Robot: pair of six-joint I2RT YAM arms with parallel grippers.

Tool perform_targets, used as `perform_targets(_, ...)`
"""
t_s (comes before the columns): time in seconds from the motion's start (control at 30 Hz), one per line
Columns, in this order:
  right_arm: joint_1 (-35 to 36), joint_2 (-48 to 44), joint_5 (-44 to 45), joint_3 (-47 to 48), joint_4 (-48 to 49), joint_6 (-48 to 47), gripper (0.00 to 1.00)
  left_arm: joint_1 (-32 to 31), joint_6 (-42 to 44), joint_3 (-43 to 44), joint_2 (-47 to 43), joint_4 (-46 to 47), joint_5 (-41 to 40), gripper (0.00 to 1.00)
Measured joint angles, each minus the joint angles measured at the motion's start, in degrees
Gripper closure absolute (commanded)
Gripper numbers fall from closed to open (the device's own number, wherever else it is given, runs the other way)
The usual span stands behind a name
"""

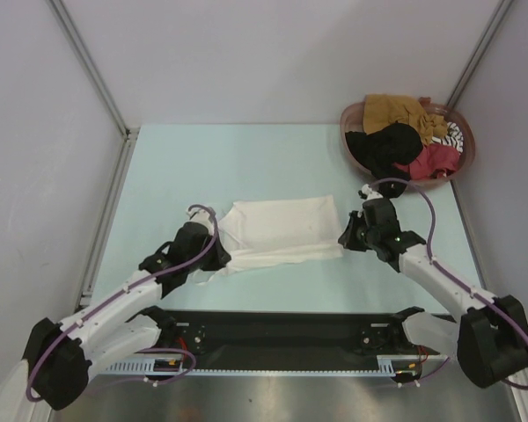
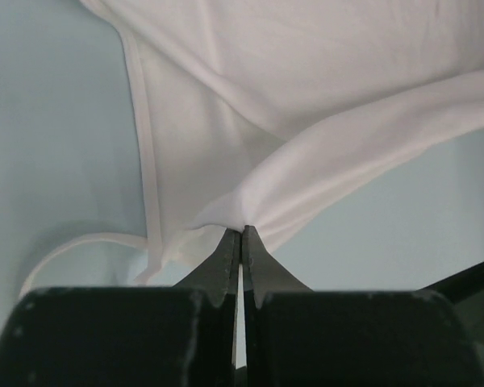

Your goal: Fold and stack the tank tops

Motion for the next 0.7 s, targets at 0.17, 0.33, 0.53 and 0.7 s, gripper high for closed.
perform_targets(0.17, 0.1, -9.4, 0.7, -3.3, -5.4, 2.6, 1.00, -0.6, -1.0, -4.3, -6.3, -1.4, 2.2, 1.00)
perform_targets(0.33, 0.4, -14.8, 1.4, -4.3, -9.9, 5.6, 1.00, -1.7, -1.9, -5.0, -10.1, -2.4, 3.3, 1.00)
perform_targets(0.53, 1.7, -18.3, 2.2, -6.0, -13.2, 9.5, 1.00, -2.3, -1.9, -5.0, -12.6, -2.8, 3.4, 1.00)
perform_targets(0.7, 2.0, -21.7, 4.7, -6.0, -15.4, 12.1, 1.00, -2.3, -1.9, -5.0, -12.2, -2.8, 3.4, 1.00)
